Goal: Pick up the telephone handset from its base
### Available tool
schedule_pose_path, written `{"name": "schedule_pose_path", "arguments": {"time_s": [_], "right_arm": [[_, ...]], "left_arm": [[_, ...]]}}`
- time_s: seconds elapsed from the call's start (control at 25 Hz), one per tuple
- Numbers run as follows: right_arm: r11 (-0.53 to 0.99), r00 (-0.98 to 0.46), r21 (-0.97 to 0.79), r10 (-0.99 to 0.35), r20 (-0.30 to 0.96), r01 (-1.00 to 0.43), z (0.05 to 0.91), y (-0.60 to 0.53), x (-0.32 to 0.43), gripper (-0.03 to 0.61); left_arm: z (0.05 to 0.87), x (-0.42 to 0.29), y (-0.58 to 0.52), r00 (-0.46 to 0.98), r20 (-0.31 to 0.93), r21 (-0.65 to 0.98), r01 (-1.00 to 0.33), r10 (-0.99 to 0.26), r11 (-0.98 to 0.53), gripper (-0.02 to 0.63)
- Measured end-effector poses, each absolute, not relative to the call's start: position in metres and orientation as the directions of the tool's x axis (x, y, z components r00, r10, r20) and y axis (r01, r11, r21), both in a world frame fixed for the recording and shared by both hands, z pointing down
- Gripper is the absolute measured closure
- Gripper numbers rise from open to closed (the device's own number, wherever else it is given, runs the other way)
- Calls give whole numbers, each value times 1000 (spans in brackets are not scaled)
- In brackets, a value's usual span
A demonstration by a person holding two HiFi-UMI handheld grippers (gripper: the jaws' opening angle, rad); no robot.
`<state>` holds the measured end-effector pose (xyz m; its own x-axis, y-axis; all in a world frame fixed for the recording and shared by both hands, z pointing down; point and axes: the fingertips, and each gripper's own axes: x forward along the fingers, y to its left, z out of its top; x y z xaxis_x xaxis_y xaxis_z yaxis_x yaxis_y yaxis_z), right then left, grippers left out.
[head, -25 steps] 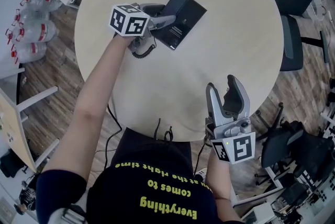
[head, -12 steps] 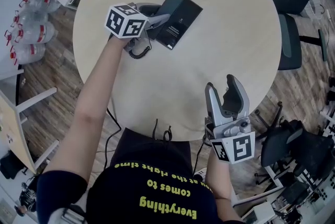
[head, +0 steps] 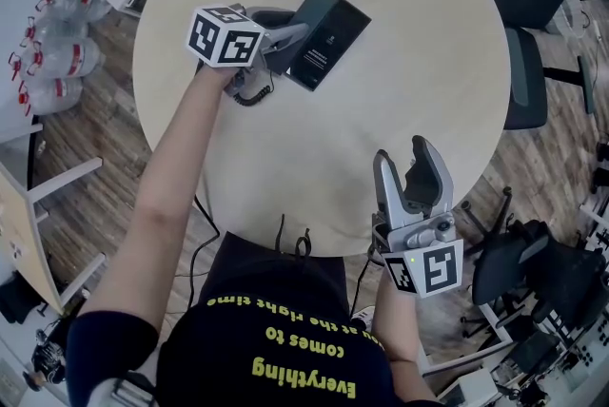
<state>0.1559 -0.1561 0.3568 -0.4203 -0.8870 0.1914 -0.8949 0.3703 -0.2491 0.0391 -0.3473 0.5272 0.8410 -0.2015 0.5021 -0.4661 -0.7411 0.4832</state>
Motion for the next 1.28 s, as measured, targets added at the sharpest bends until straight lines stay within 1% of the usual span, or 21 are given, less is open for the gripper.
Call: {"name": "schedule_pose_path", "arguments": {"time_s": [0.24, 0.52, 0.56, 0.68, 0.76, 0.88, 1.08, 1.28], "right_arm": [[377, -427, -248, -883, 193, -892, 356, -153, 155, 360], [382, -432, -245, -880, 197, -891, 356, -151, 151, 360], [384, -433, -244, -879, 198, -890, 356, -151, 151, 360], [387, -437, -246, -877, 199, -889, 358, -149, 150, 360], [388, -439, -248, -876, 199, -888, 358, -149, 149, 360], [395, -445, -251, -875, 190, -884, 356, -150, 147, 360], [401, -448, -245, -876, 178, -883, 351, -152, 149, 360], [412, -452, -232, -877, 161, -881, 343, -152, 149, 360]], "left_arm": [[531, 38, -350, 845, 510, 541, -461, -162, -703, 492], [541, 31, -357, 822, 564, 564, -451, -76, -691, 497], [541, 29, -358, 818, 570, 558, -452, -74, -696, 518], [538, 25, -359, 805, 588, 526, -459, -83, -716, 528], [536, 25, -359, 805, 585, 514, -463, -100, -722, 532], [529, 22, -360, 807, 569, 489, -485, -156, -725, 537], [501, 20, -357, 826, 494, 443, -506, -270, -740, 541], [455, 16, -346, 836, 408, 388, -522, -367, -759, 541]]}}
